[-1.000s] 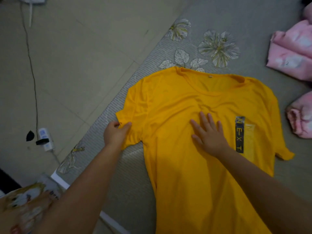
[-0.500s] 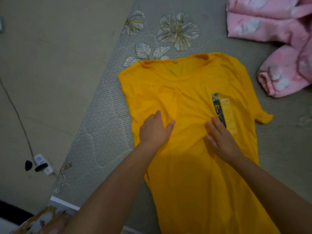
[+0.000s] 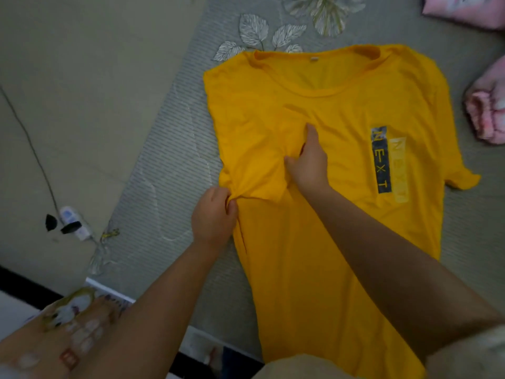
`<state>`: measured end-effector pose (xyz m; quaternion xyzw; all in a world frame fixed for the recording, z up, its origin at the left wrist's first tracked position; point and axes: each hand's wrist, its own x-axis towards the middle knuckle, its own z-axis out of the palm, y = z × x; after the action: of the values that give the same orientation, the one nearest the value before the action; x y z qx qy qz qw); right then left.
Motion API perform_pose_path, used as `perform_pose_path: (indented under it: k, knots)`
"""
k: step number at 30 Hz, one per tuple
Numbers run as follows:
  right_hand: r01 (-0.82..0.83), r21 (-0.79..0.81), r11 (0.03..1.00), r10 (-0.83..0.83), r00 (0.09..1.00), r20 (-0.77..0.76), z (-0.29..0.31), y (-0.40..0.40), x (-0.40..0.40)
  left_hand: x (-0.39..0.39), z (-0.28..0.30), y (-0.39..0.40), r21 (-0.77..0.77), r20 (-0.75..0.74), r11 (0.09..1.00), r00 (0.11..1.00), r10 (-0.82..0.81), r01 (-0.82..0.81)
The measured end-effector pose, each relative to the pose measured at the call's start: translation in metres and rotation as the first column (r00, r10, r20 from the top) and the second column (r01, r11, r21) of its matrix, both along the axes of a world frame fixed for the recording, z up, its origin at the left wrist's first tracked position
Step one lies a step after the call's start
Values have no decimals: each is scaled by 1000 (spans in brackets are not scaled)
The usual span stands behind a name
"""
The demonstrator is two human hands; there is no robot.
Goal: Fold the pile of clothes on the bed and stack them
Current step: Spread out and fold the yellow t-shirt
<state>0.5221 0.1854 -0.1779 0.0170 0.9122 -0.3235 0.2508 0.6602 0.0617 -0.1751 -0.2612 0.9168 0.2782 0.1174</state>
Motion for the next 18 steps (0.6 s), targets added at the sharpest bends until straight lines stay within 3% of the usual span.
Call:
perform_pose_path:
  k: [6, 11, 12, 14, 18]
  knots:
    - [-302, 83, 950, 304, 952, -12, 3, 1, 15, 34, -5, -10, 26, 29, 939, 939, 343, -343]
    - [-463, 135, 876, 454, 886, 97, 10, 16, 12, 36, 2, -16, 34, 185, 956, 942, 280, -291]
    - [-456, 102, 884, 449, 889, 85, 13, 22, 10, 33, 7, -16, 30, 198, 955, 938, 284, -296]
    - [-393, 71, 917, 393, 919, 23, 20, 41, 5, 27, 21, -16, -4, 80, 965, 962, 261, -262]
    - [-35, 112, 993, 59, 975, -216, 29, 111, 0, -2, 30, 10, -115, -195, 987, 971, -136, 115]
